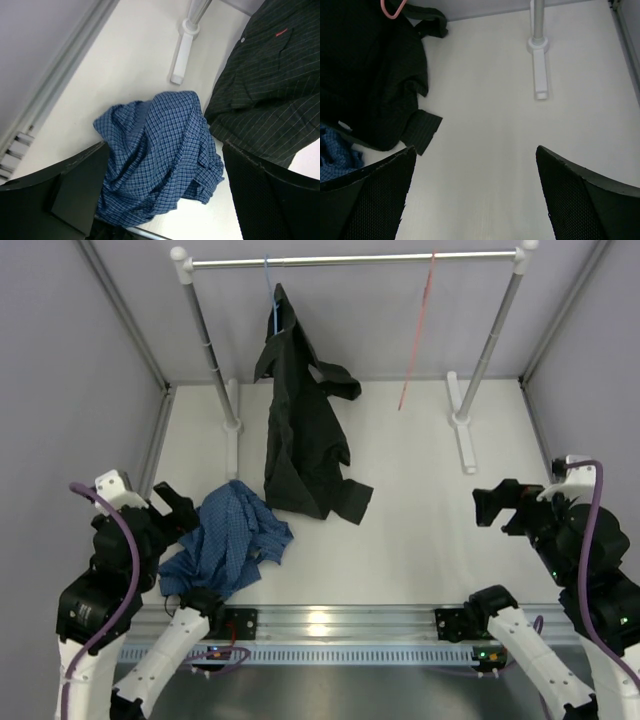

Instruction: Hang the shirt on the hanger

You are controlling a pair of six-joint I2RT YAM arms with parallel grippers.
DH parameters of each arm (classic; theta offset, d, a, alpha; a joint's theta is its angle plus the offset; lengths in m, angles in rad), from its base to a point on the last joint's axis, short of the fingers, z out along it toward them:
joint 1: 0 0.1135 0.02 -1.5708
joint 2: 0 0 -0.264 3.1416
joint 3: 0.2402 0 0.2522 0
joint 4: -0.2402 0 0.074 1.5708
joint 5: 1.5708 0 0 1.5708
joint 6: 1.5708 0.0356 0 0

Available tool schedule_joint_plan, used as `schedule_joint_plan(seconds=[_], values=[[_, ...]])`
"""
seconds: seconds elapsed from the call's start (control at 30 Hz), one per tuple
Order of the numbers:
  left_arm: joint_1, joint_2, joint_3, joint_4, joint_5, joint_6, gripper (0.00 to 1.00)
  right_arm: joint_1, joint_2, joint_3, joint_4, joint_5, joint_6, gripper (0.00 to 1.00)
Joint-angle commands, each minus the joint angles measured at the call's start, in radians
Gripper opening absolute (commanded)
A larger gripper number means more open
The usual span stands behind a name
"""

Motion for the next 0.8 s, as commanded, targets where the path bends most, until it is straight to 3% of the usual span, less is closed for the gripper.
schedule_joint_plan(seconds=[0.0,0.17,0.33,0.53,0.6,0.67,0.7,0.73,0.77], values=[[0.006,-0.011,-0.102,0.048,0.037,-0.132,0.98,-0.013,-0.028,-0.035,0.104,-0.155,0.002,0.99],[0.006,0.103,-0.289,0.090,0.057,-0.274,0.98,-0.013,-0.070,-0.122,0.229,-0.369,0.031,1.00],[0.006,0.199,-0.330,0.131,0.029,-0.348,0.98,-0.013,-0.064,-0.156,0.246,-0.372,0.069,0.99],[0.006,0.374,-0.441,0.228,0.170,-0.381,0.98,-0.013,-0.079,-0.233,0.290,-0.438,0.092,0.99],[0.006,0.407,-0.507,0.277,0.230,-0.398,0.93,-0.015,-0.084,-0.248,0.305,-0.459,0.098,0.99],[0.004,0.401,-0.540,0.303,0.242,-0.411,0.79,-0.015,-0.090,-0.253,0.312,-0.473,0.104,0.99],[0.000,0.379,-0.549,0.306,0.250,-0.411,0.66,-0.015,-0.091,-0.253,0.315,-0.484,0.106,0.99],[-0.007,0.367,-0.552,0.305,0.250,-0.414,0.30,-0.015,-0.097,-0.254,0.316,-0.490,0.107,1.00],[-0.011,0.355,-0.551,0.305,0.253,-0.412,0.18,-0.013,-0.101,-0.257,0.316,-0.499,0.111,1.00]])
